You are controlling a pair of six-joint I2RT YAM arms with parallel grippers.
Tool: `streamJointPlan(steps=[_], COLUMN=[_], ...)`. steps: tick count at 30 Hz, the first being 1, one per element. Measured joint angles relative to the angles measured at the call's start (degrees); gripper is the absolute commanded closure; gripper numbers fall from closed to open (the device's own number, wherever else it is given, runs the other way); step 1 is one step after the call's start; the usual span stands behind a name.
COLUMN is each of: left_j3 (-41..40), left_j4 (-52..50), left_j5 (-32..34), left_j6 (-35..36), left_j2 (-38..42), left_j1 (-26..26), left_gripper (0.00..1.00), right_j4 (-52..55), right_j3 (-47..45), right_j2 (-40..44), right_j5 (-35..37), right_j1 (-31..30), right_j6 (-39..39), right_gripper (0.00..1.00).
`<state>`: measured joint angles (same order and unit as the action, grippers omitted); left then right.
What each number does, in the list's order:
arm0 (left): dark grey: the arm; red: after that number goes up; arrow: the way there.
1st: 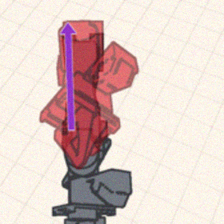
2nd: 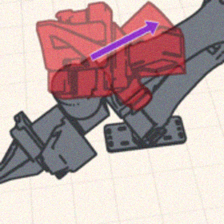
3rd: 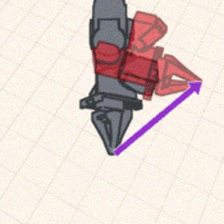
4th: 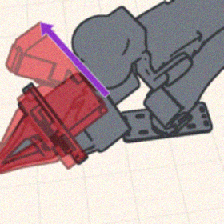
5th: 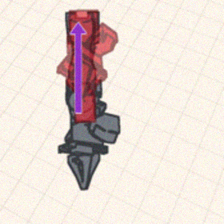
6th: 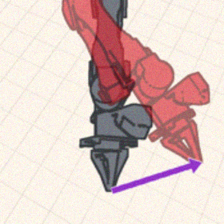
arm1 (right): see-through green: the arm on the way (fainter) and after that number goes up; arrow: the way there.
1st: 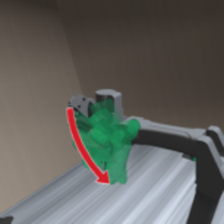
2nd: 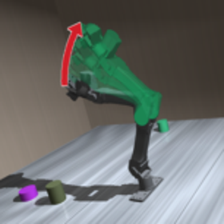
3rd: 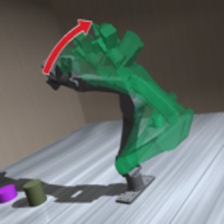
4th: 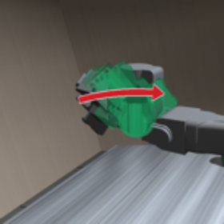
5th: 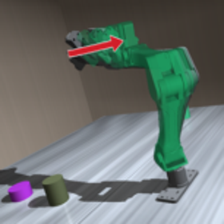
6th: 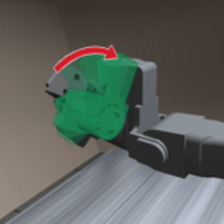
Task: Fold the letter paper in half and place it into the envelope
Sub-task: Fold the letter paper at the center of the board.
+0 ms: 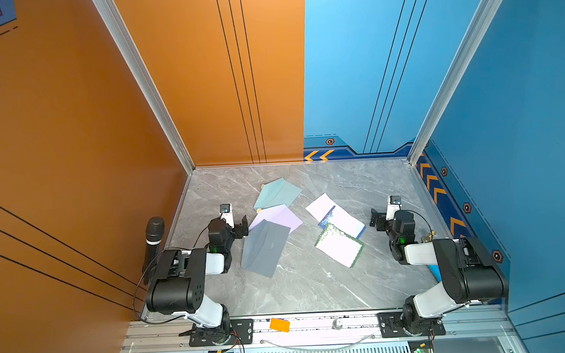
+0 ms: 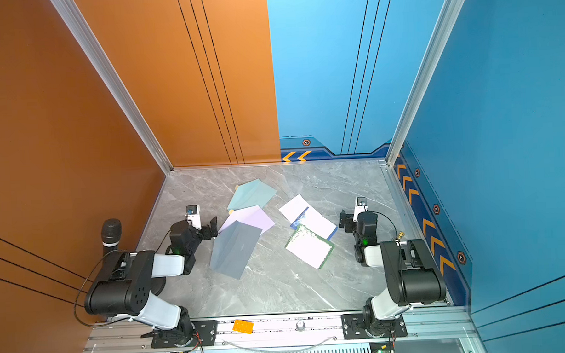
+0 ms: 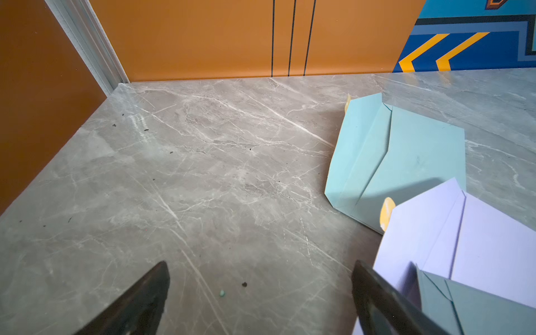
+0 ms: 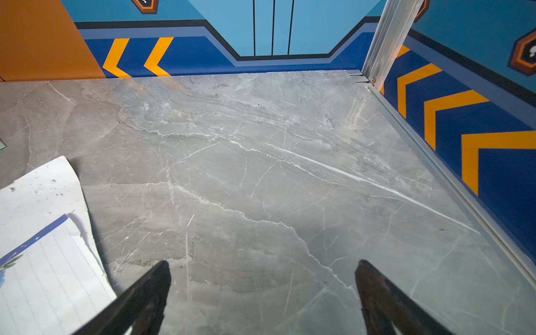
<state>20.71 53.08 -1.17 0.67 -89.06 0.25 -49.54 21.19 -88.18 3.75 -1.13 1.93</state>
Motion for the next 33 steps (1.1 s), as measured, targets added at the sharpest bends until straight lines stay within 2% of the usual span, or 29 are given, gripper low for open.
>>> streamJointPlan(steps=[20, 33], left_j3=[0.0, 0.0], left_j4=[0.0, 0.0], left_j5=[0.0, -1.8], left_j6=[0.0, 0.0], left_j2=[0.0, 0.0], left_j1=[0.0, 0.6], left_gripper=[0.03, 0.02], right_j4=[0.0, 0.0], right_j3=[0.0, 0.0], right_j2=[0.0, 0.0], right_j5=[0.0, 2.6], right_j1=[0.0, -0.8], right_j6=[0.0, 0.0], right_gripper=[0.00, 0.00])
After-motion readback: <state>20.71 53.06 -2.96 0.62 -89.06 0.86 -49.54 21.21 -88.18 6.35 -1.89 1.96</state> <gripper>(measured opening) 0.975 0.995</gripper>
